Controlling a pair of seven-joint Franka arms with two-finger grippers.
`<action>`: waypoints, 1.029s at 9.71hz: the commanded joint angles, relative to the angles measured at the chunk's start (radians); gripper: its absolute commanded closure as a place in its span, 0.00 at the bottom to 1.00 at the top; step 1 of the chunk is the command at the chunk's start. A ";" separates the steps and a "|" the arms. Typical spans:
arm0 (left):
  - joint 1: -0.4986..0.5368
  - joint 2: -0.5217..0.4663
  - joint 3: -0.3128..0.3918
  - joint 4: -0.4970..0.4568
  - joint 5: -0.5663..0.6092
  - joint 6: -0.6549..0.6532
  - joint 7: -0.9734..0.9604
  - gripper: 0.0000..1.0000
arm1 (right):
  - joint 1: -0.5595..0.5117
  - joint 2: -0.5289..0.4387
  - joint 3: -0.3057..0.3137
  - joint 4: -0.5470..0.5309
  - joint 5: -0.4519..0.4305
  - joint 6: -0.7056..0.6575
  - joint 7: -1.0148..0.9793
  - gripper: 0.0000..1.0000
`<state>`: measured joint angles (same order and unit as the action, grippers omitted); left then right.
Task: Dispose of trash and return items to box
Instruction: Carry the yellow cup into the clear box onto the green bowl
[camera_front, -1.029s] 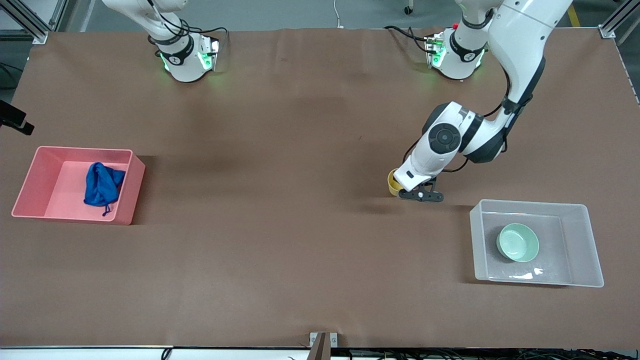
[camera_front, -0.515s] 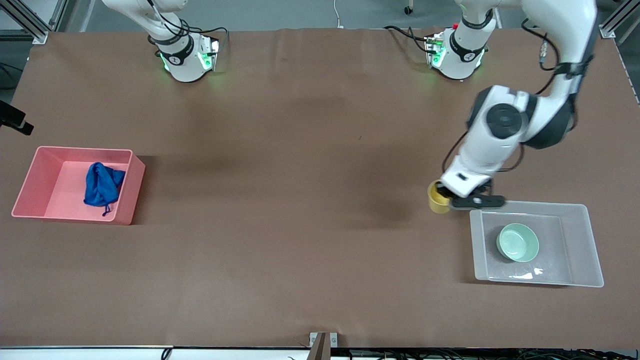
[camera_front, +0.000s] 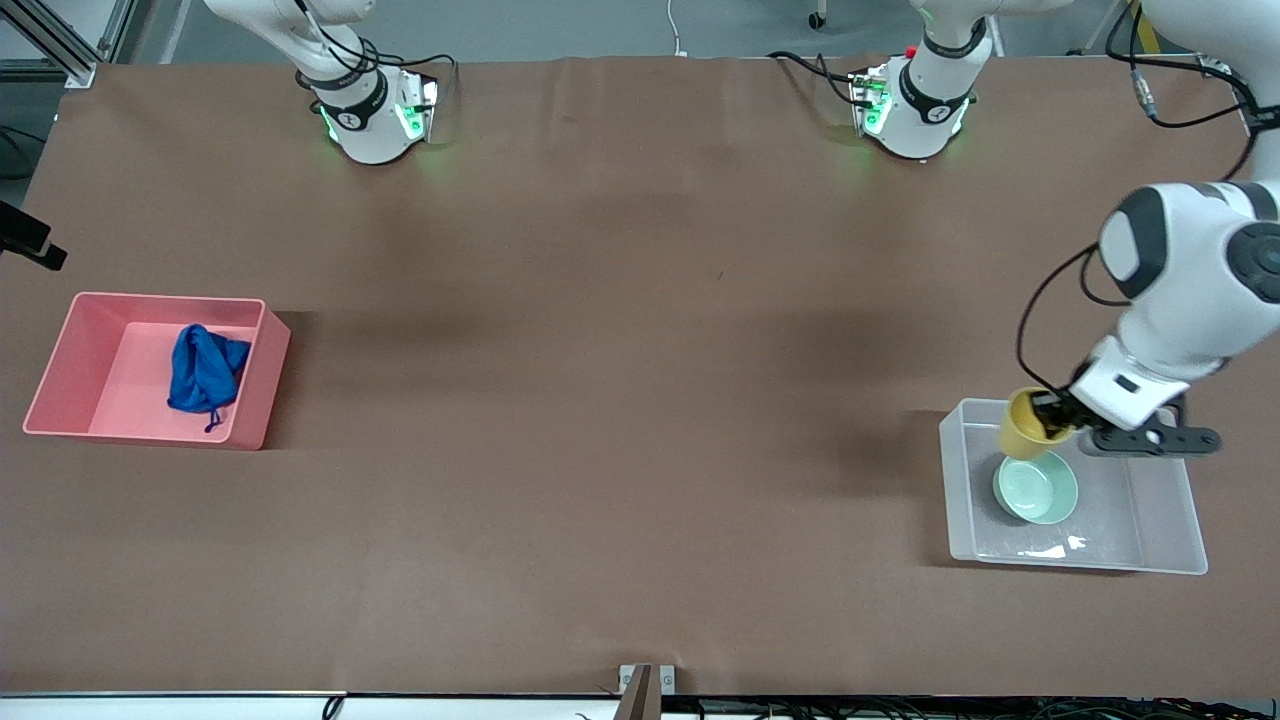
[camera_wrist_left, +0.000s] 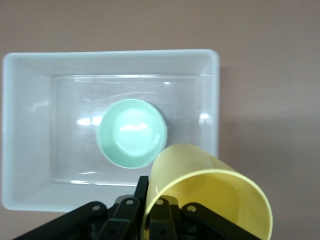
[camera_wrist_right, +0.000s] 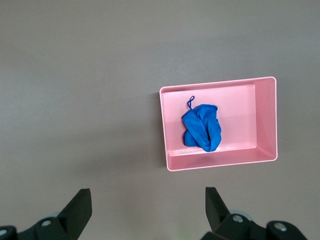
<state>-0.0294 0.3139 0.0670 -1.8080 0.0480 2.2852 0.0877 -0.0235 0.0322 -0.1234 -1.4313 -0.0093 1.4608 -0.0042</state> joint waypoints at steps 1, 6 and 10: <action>-0.004 0.190 0.054 0.146 -0.104 -0.013 0.134 1.00 | -0.007 -0.014 0.007 -0.014 0.003 0.001 0.013 0.00; 0.006 0.364 0.139 0.243 -0.275 -0.009 0.337 1.00 | -0.009 -0.014 0.005 -0.012 0.003 0.000 0.012 0.00; 0.017 0.433 0.139 0.283 -0.299 -0.007 0.343 0.97 | -0.009 -0.012 0.005 -0.012 0.003 0.006 0.012 0.00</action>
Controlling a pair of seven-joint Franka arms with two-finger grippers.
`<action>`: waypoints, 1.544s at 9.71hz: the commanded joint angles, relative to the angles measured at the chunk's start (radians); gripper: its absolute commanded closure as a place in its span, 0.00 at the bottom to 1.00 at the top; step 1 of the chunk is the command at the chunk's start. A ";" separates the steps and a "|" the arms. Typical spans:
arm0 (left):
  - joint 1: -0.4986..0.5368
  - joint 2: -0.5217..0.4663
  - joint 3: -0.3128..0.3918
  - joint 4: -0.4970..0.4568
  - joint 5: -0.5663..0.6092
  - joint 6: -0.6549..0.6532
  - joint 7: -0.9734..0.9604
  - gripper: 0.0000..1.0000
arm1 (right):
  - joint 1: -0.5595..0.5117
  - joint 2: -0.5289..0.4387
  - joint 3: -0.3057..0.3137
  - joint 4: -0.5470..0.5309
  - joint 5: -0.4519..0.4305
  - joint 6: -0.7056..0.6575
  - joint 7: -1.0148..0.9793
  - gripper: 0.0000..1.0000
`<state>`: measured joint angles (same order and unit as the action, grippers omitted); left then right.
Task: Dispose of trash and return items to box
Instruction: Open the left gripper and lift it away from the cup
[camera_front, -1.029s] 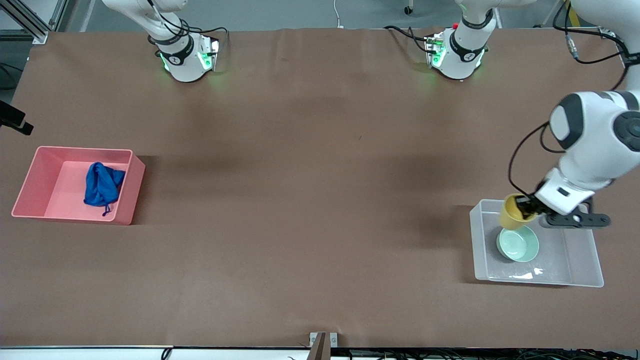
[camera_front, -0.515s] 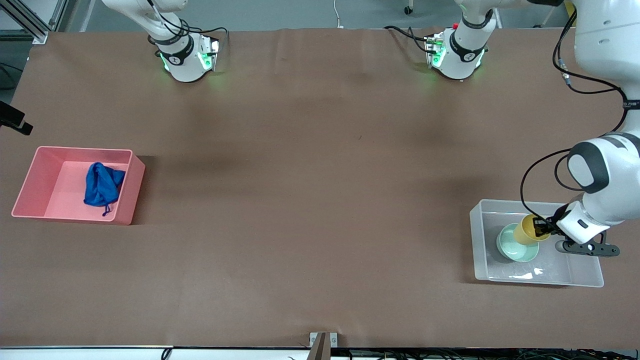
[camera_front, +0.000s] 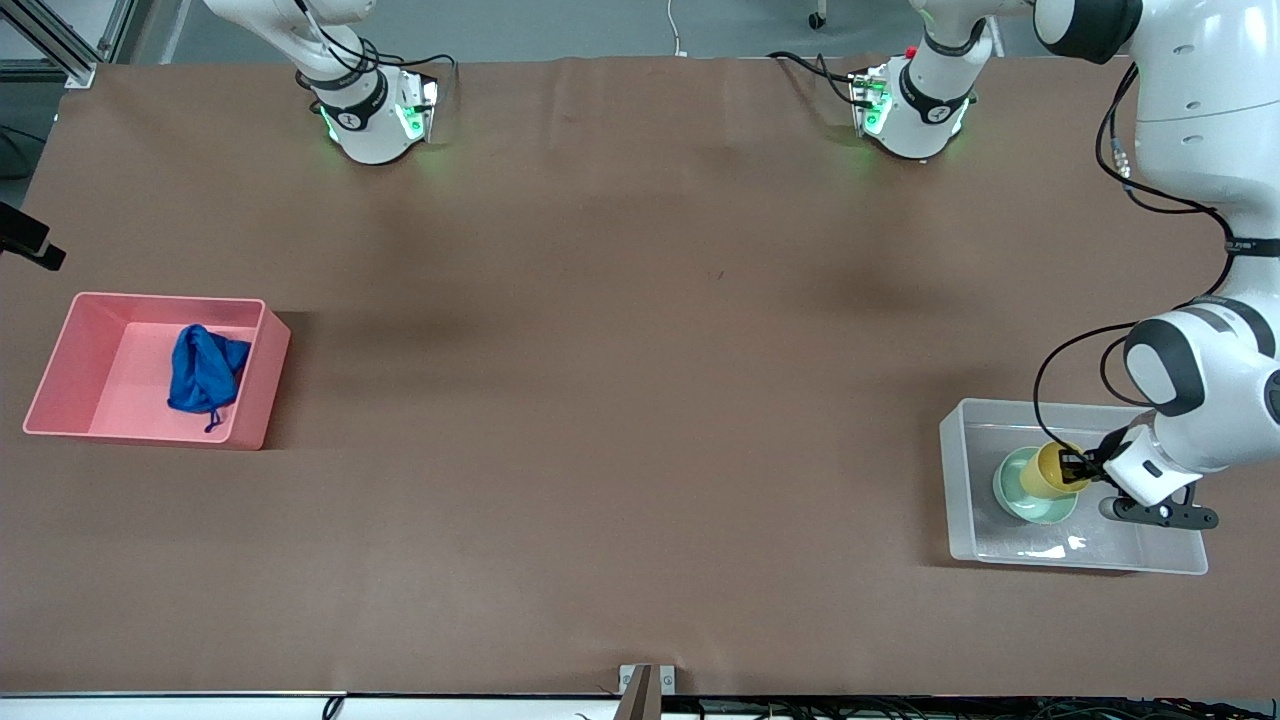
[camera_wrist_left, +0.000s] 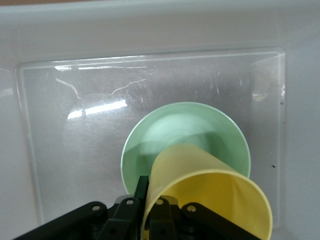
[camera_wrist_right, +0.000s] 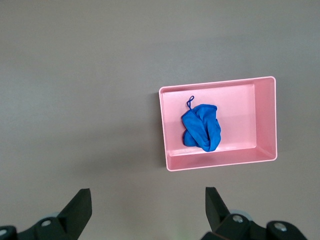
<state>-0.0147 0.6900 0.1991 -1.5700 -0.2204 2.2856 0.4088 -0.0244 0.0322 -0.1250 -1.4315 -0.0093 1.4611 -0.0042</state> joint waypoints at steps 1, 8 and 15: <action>0.002 0.071 0.006 0.051 -0.034 -0.008 0.022 0.90 | -0.008 -0.012 0.007 -0.012 0.003 0.005 0.012 0.00; -0.007 -0.255 0.002 -0.039 -0.019 -0.085 -0.007 0.00 | -0.009 -0.012 0.007 -0.012 0.003 0.002 0.012 0.00; 0.018 -0.785 -0.219 -0.140 0.211 -0.579 -0.352 0.00 | -0.006 -0.012 0.007 -0.012 0.003 0.008 0.015 0.00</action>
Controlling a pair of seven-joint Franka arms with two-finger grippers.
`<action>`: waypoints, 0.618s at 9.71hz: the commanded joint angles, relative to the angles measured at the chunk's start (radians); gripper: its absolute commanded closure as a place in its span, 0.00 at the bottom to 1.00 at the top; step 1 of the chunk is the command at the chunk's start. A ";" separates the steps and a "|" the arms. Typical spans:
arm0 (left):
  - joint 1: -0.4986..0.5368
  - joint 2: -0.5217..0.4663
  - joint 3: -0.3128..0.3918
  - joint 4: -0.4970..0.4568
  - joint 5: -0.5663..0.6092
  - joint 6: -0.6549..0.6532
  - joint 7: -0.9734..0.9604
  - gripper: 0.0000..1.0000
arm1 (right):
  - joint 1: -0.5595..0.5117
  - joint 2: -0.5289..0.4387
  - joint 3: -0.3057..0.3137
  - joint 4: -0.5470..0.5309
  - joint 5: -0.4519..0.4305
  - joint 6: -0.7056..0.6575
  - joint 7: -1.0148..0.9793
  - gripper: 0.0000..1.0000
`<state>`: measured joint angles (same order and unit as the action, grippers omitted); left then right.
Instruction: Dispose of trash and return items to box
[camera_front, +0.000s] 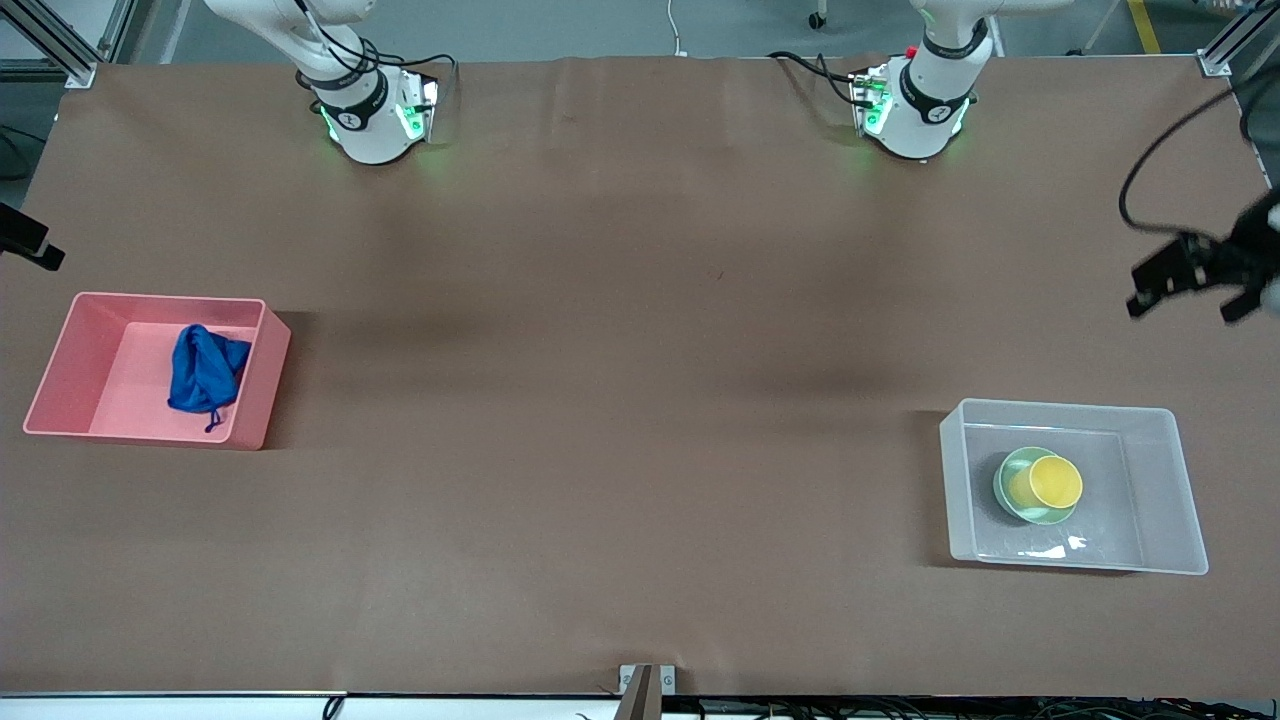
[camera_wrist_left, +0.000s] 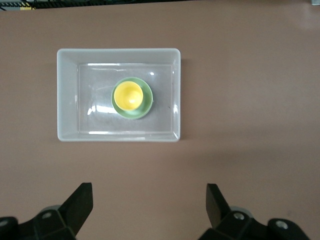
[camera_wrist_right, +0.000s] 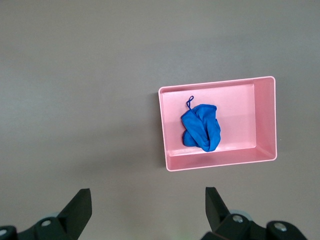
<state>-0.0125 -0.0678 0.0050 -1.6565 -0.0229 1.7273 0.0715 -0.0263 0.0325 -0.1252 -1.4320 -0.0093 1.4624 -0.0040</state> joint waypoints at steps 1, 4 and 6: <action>0.013 -0.027 -0.026 0.005 0.014 -0.070 -0.012 0.00 | -0.004 -0.013 0.007 -0.011 0.003 0.004 0.015 0.00; -0.004 0.077 -0.023 0.237 0.008 -0.254 -0.013 0.00 | -0.006 -0.013 0.007 -0.011 0.003 0.004 0.015 0.00; -0.004 0.106 -0.020 0.281 0.003 -0.291 -0.025 0.00 | -0.007 -0.013 0.007 -0.011 0.003 0.006 0.015 0.00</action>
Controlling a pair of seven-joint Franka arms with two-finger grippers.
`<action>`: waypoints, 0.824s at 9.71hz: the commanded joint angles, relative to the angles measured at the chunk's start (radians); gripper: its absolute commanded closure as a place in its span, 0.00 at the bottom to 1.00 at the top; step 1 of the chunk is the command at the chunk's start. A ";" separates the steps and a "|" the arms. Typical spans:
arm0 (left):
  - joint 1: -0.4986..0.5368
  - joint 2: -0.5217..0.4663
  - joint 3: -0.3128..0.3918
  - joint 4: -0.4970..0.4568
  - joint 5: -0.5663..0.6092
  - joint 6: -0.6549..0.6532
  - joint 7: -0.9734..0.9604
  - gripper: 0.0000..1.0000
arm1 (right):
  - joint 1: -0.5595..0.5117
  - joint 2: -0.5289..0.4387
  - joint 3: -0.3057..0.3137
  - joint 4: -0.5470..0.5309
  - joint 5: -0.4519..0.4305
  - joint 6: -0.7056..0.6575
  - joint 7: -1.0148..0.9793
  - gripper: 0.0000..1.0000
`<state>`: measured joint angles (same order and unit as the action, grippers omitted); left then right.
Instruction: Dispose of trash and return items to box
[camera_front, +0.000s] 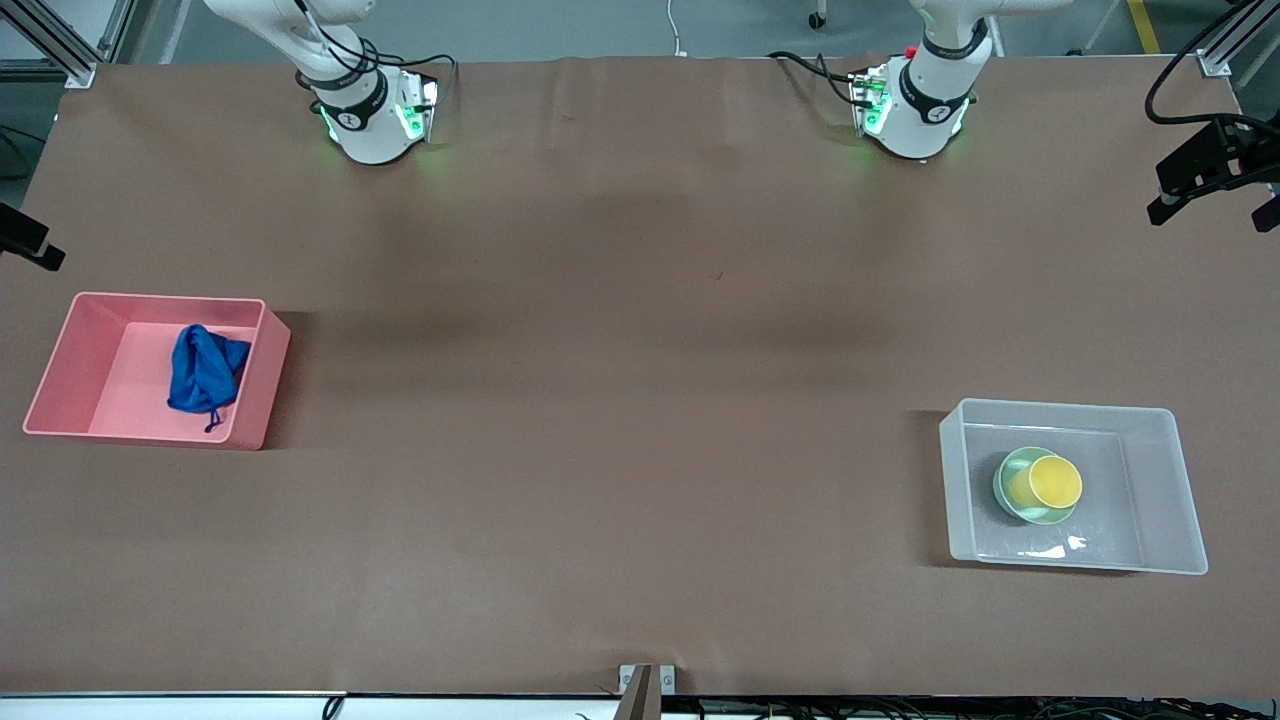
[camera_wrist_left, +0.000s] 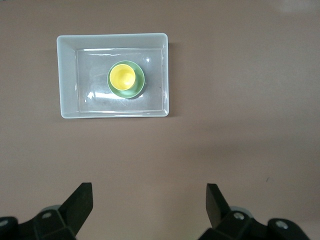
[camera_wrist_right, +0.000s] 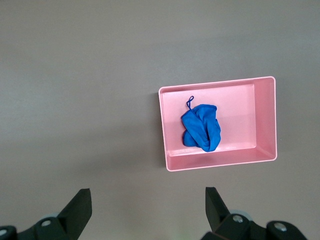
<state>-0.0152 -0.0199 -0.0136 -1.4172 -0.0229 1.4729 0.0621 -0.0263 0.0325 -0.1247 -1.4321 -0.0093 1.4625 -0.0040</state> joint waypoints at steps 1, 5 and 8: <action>0.003 0.048 0.000 0.020 -0.002 -0.040 -0.069 0.00 | -0.007 -0.013 0.007 -0.011 0.003 0.006 0.015 0.00; 0.003 0.034 -0.008 -0.015 -0.003 -0.034 -0.082 0.00 | -0.009 -0.013 0.005 -0.011 0.003 0.007 0.015 0.00; 0.004 0.026 -0.008 -0.026 -0.023 -0.034 -0.073 0.00 | -0.009 -0.013 0.005 -0.011 0.003 0.009 0.015 0.00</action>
